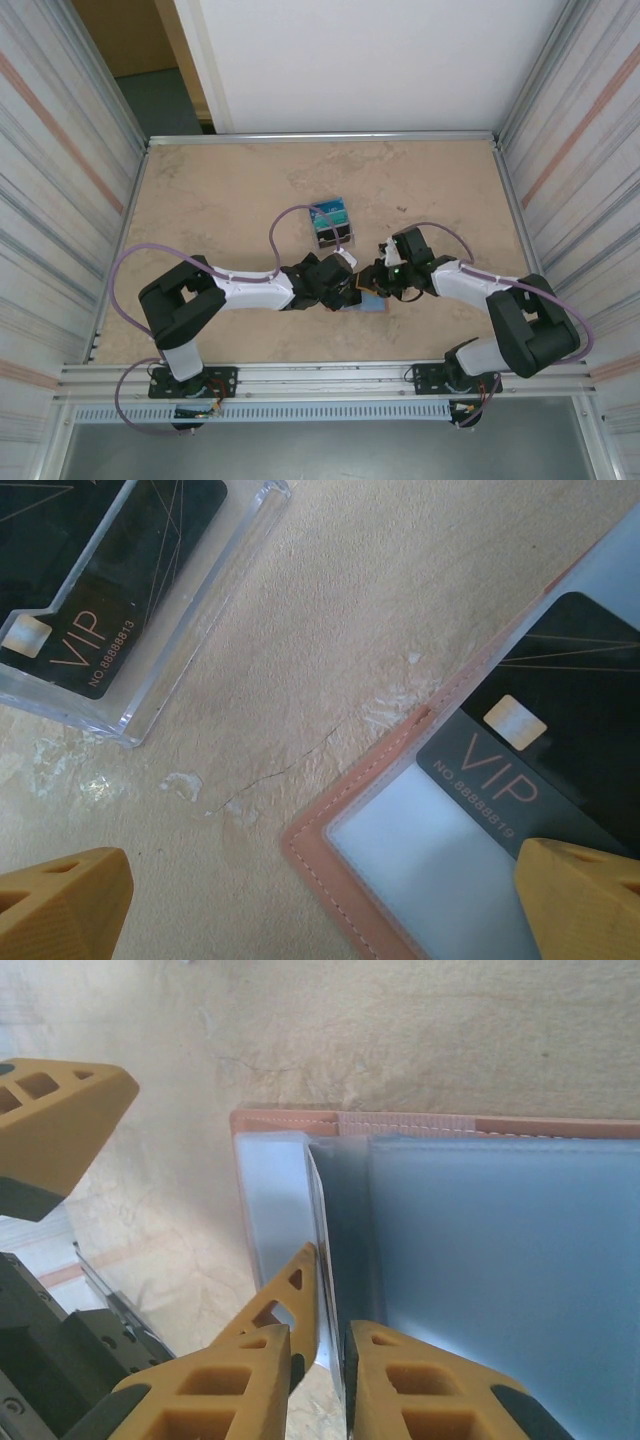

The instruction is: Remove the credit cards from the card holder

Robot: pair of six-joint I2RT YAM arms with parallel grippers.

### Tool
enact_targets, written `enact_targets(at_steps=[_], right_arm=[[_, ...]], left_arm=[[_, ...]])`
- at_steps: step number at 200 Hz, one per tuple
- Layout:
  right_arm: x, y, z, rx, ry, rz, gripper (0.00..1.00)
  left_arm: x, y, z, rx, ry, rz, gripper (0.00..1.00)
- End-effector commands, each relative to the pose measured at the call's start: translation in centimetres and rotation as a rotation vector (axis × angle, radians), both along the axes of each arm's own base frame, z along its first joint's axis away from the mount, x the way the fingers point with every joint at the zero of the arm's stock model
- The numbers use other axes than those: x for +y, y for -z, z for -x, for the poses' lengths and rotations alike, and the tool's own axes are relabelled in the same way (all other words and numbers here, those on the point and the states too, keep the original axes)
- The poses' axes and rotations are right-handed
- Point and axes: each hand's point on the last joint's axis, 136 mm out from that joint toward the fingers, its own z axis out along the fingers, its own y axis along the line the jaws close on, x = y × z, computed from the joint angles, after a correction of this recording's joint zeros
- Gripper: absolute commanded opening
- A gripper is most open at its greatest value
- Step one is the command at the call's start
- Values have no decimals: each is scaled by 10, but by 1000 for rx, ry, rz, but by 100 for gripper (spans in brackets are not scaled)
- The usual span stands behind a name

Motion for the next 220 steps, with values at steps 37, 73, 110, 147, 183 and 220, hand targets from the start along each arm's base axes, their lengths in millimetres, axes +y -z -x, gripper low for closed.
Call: enact_targets(at_steps=[37, 73, 110, 147, 183, 220], right_arm=[[10, 10, 0, 23, -14, -5, 16], [1, 12, 1, 18, -11, 60, 6], [-19, 3, -1, -20, 1, 152, 1], [-34, -19, -7, -78, 9, 200, 0], [-42, -46, -9, -153, 7, 233, 0], [-43, -75, -13, -251, 18, 211, 0]], left_arm=[[-4, 6, 4, 20, -5, 18, 99], [-1, 2, 4, 7, -13, 21, 99], [3, -2, 4, 4, -21, 22, 99], [6, -12, 4, -10, -46, 52, 99], [9, -40, 0, -60, -73, 109, 99], [19, -82, -8, -122, -131, 211, 99]])
